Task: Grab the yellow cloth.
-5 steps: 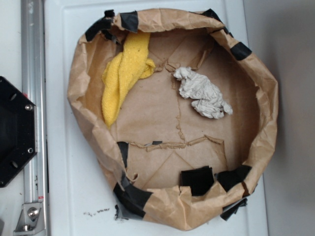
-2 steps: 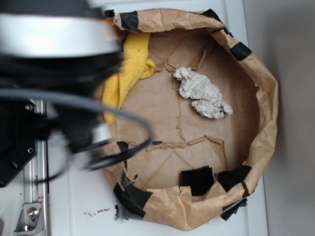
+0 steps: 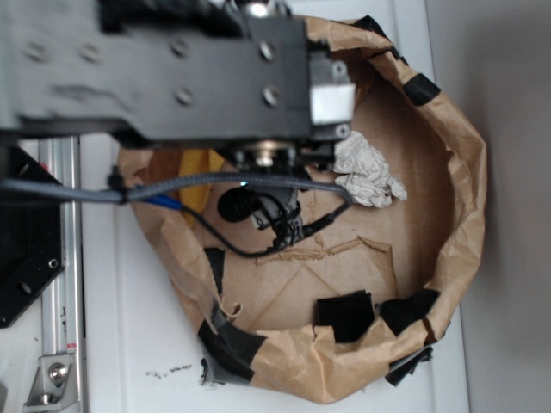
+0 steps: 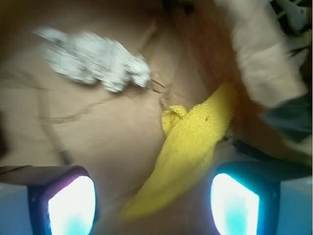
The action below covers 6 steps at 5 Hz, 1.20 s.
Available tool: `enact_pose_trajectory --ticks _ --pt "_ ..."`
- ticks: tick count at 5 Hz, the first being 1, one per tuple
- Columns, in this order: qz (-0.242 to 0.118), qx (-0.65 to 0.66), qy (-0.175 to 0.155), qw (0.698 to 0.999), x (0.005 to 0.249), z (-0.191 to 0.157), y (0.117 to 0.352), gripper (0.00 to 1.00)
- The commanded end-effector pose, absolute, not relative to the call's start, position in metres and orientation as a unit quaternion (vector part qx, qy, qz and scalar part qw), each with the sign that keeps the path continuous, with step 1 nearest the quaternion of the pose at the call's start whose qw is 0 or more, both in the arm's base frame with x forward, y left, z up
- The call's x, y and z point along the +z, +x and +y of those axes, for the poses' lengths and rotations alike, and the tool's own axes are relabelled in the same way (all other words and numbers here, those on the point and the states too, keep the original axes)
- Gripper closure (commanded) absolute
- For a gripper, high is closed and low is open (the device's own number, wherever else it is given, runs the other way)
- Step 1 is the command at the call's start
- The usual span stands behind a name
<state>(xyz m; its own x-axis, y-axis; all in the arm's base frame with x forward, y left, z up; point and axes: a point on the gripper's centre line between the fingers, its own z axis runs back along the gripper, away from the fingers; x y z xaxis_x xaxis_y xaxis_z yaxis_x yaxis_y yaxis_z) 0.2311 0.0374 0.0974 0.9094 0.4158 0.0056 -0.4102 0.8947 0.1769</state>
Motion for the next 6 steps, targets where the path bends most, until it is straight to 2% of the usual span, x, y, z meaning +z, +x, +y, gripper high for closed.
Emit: enact_pose_trajectory --ticks 1,2,3,4,5,6 --pt "0.031 0.160 0.126 0.979 0.036 0.077 0.223 0.00" --pt "0.045 0.180 0.131 0.974 0.025 0.099 0.214 0.00" --pt "0.040 0.175 0.151 0.972 0.022 0.097 0.212 1.00" --pt "0.061 0.159 0.158 0.973 0.016 0.096 0.211 1.00" --pt "0.061 0.153 0.143 0.976 0.018 0.106 0.203 1.00" --pt "0.045 0.134 0.123 0.982 0.026 0.110 0.198 1.00"
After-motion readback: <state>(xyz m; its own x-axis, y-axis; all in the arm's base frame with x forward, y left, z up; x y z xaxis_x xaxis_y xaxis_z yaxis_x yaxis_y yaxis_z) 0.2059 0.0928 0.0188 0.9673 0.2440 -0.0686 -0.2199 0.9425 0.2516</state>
